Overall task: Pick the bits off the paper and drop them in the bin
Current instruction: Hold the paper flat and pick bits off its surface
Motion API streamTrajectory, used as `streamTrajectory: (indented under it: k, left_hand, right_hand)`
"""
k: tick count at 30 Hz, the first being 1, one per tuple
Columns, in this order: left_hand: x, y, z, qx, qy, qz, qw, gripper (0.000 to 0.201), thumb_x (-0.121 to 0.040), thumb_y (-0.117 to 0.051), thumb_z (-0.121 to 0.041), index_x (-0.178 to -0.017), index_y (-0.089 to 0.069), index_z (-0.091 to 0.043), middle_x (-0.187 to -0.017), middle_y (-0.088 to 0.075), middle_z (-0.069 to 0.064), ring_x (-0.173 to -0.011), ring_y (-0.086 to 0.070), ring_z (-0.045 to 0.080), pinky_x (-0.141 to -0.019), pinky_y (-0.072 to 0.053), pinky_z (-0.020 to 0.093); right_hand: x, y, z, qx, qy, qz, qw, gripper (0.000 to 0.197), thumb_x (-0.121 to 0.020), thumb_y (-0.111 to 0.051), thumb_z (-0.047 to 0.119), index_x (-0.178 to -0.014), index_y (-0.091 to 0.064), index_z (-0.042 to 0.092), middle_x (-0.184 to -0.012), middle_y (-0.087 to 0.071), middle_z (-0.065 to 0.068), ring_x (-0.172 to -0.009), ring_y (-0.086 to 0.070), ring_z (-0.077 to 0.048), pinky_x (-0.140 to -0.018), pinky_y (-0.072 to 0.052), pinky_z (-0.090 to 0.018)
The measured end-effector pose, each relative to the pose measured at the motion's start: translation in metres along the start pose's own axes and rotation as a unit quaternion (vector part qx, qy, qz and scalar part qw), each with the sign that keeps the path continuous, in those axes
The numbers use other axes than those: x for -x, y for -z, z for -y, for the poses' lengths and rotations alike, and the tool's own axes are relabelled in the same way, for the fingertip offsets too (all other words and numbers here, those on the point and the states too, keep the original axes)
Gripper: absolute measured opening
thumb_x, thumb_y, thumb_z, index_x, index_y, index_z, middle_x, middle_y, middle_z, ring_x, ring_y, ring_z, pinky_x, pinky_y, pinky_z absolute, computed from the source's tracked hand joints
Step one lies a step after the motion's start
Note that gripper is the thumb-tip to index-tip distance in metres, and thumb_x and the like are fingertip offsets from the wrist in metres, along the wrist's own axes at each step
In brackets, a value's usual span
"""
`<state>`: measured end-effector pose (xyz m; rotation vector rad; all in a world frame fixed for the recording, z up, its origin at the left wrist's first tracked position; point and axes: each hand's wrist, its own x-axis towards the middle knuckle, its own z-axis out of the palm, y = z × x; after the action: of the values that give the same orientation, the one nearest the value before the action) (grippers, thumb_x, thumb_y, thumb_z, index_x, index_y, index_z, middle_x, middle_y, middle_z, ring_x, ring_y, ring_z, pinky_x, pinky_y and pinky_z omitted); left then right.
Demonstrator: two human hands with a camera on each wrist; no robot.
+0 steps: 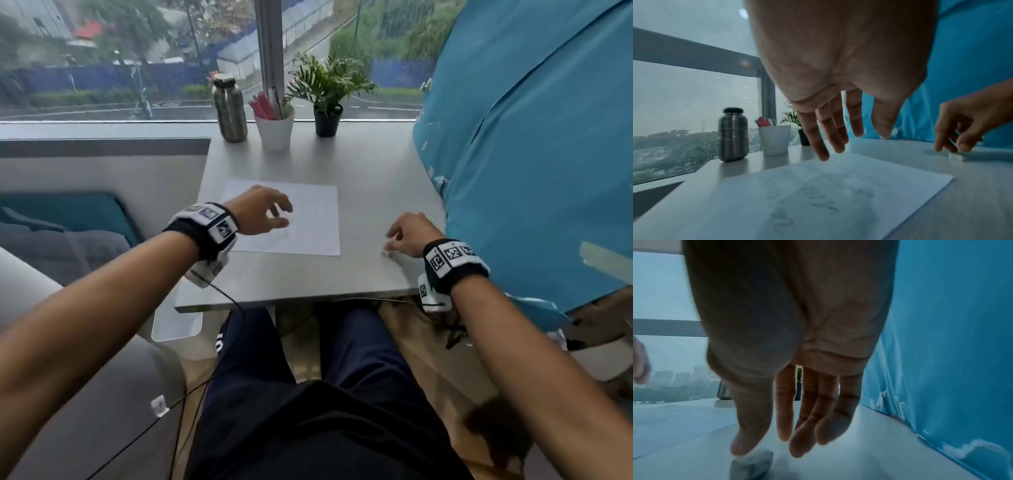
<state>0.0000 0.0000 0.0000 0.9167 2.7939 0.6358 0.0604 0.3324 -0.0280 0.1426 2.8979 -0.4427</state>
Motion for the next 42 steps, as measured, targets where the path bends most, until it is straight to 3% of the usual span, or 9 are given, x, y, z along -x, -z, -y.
streamTrajectory:
  k: [4,9,15,22,26,30,35,38,42]
  left_hand:
    - [-0.023,-0.025,-0.015,-0.060,0.028,0.106,0.992,0.048,-0.088,-0.069,-0.032,-0.132,-0.055,-0.021,-0.134,-0.052,0.005,-0.120,-0.053,0.025,-0.103,-0.040,0.040]
    - [-0.038,-0.049,-0.018,-0.079,0.023,0.141,0.987,0.065,-0.089,-0.068,-0.032,-0.147,-0.040,-0.026,-0.156,-0.030,0.007,-0.139,-0.034,0.028,-0.114,-0.027,0.041]
    - [-0.050,-0.059,-0.015,-0.096,0.047,0.162,0.981,0.076,-0.085,-0.070,-0.046,-0.150,-0.034,-0.028,-0.151,-0.035,0.007,-0.133,-0.035,0.032,-0.111,-0.031,0.043]
    - [-0.056,-0.069,-0.022,-0.088,0.106,0.132,0.982,0.093,-0.054,-0.080,-0.070,-0.133,-0.044,-0.038,-0.134,-0.039,0.001,-0.124,-0.034,0.026,-0.100,-0.043,0.049]
    - [-0.056,-0.074,-0.022,-0.066,0.113,0.128,0.983,0.101,-0.041,-0.085,-0.069,-0.127,-0.043,-0.036,-0.128,-0.037,0.001,-0.119,-0.033,0.025,-0.098,-0.043,0.048]
    - [-0.049,-0.070,-0.012,-0.041,0.103,0.142,0.984,0.116,-0.042,-0.090,-0.061,-0.140,-0.036,-0.031,-0.144,-0.027,0.003,-0.132,-0.025,0.027,-0.111,-0.033,0.048]
    - [-0.044,-0.068,0.001,-0.066,0.153,0.211,0.963,0.144,-0.038,-0.082,-0.076,-0.151,0.004,-0.050,-0.161,0.022,0.002,-0.146,0.025,0.030,-0.116,0.009,0.059]
    - [-0.046,-0.066,0.000,-0.074,0.157,0.237,0.956,0.144,-0.041,-0.081,-0.076,-0.148,0.012,-0.052,-0.158,0.031,-0.001,-0.144,0.031,0.028,-0.113,0.013,0.063]
    - [-0.050,-0.066,0.000,-0.081,0.156,0.249,0.952,0.149,-0.036,-0.080,-0.080,-0.147,0.015,-0.052,-0.157,0.034,-0.002,-0.142,0.034,0.029,-0.111,0.012,0.067]
  right_hand:
    - [0.001,0.000,0.003,0.000,-0.001,0.038,0.999,0.036,-0.069,-0.087,0.031,-0.102,-0.076,0.020,-0.091,-0.074,-0.003,-0.081,-0.068,-0.018,-0.087,-0.057,-0.035]
    - [-0.005,-0.001,0.003,0.020,0.046,0.030,0.998,0.019,-0.070,-0.086,0.024,-0.086,-0.077,0.020,-0.085,-0.072,0.002,-0.072,-0.065,-0.012,-0.075,-0.057,-0.030]
    - [-0.023,0.002,0.024,-0.051,0.079,0.025,0.995,0.019,-0.067,-0.089,0.019,-0.078,-0.075,0.015,-0.073,-0.070,0.001,-0.068,-0.065,-0.012,-0.066,-0.053,-0.024]
    - [-0.047,-0.008,0.072,-0.150,0.132,0.043,0.979,0.008,-0.077,-0.081,0.013,-0.084,-0.078,0.012,-0.062,-0.070,0.000,-0.051,-0.064,-0.005,-0.058,-0.051,-0.012]
    - [-0.058,-0.011,0.082,-0.153,0.137,0.043,0.978,0.008,-0.076,-0.081,0.012,-0.083,-0.078,0.008,-0.064,-0.071,-0.007,-0.053,-0.065,-0.011,-0.062,-0.059,-0.023]
    - [-0.053,-0.019,0.090,-0.149,0.175,0.088,0.969,0.007,-0.076,-0.080,0.011,-0.082,-0.078,0.008,-0.066,-0.073,-0.007,-0.055,-0.066,-0.012,-0.060,-0.057,-0.019]
    - [-0.057,-0.028,0.096,-0.108,0.196,0.083,0.971,0.009,-0.076,-0.077,0.016,-0.084,-0.080,0.012,-0.074,-0.074,-0.001,-0.063,-0.065,-0.005,-0.063,-0.052,-0.013]
    - [-0.060,-0.031,0.095,-0.122,0.174,0.027,0.977,0.011,-0.076,-0.077,0.017,-0.084,-0.080,0.011,-0.077,-0.074,-0.002,-0.071,-0.068,-0.011,-0.072,-0.057,-0.022]
    - [-0.041,-0.039,0.104,-0.096,0.247,0.121,0.957,0.007,-0.076,-0.078,0.017,-0.081,-0.080,0.012,-0.074,-0.074,0.002,-0.065,-0.065,-0.002,-0.066,-0.051,-0.012]
